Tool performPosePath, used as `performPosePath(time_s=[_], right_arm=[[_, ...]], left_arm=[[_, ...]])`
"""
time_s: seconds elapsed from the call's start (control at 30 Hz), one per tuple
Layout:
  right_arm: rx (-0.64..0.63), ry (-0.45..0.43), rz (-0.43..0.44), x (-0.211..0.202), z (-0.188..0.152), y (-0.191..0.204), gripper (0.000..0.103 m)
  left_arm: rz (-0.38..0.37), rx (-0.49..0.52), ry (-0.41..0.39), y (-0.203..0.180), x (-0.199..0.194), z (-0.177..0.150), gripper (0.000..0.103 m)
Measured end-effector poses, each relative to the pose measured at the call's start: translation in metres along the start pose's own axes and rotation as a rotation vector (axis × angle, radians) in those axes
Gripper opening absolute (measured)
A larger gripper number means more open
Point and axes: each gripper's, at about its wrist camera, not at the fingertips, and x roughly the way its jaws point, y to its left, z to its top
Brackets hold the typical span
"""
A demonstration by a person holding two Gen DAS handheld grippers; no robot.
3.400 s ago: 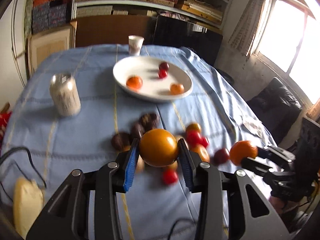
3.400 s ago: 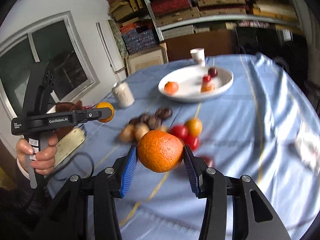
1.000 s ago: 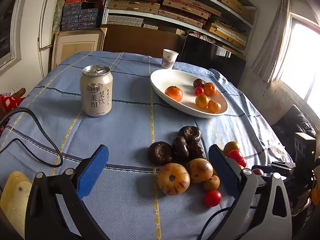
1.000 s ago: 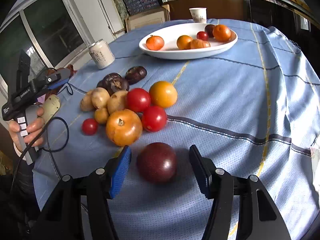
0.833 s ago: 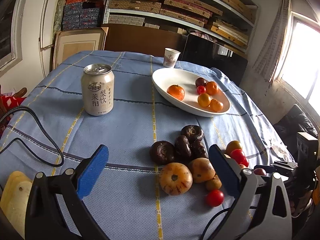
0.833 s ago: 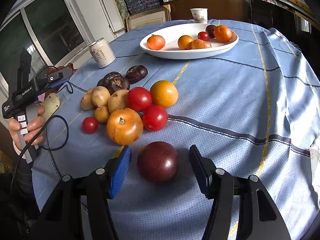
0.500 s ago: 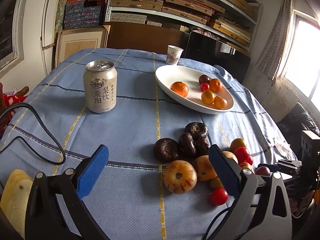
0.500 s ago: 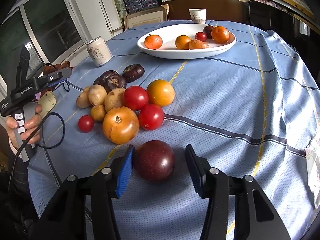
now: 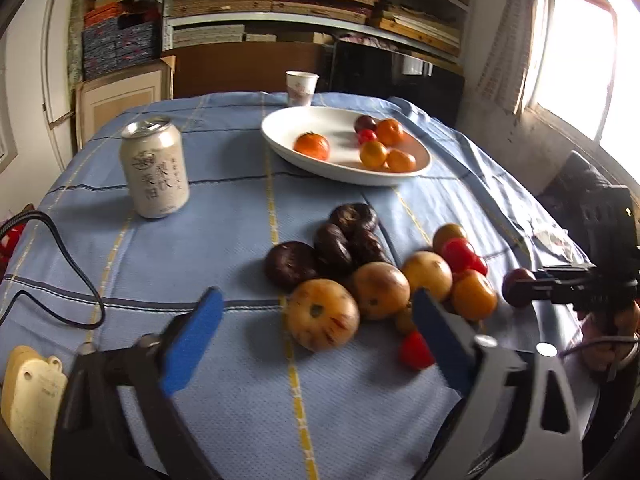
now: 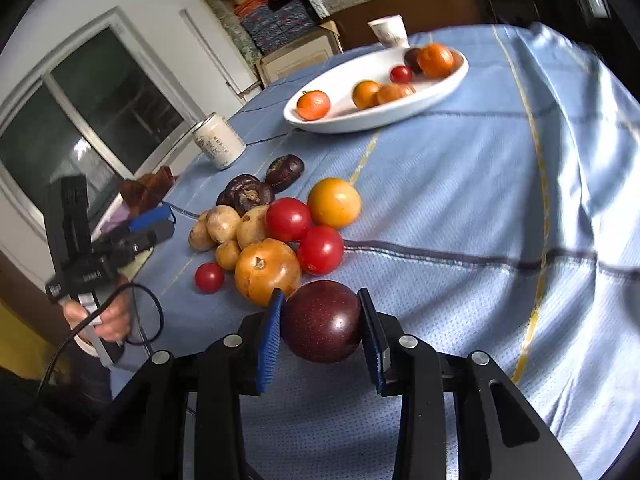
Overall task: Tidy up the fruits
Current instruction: 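Grasp the dark red plum with the right gripper while the left gripper approaches a tomato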
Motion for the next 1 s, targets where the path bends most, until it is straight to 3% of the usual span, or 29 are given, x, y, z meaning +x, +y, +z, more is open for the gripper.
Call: performPosePath(time_s=[0.17,0.53,0.7,1.0], right_arm=[[0.023,0.005,-0.009,0.002,0.0,-0.003,0.037],[0.012,0.008,-0.008,0.004,-0.002,-0.001,0.037],[0.009,0.005,-0.008,0.004,-0.001,0.0,0.037],[0.006,0.002,-0.004,0.002,-0.001,-0.002,0.037]], left_arm=[[-0.017,-0.022,0.046,0.004,0.01,-0.001,0.069],[-0.012,-0.04,0.153,0.007,0.032,-0.005,0.064],[-0.016,-0.045,0.188,0.008,0.041,-0.006,0.058],[-0.007,-0.017,0.194,0.002,0.045,-0.003,0.055]])
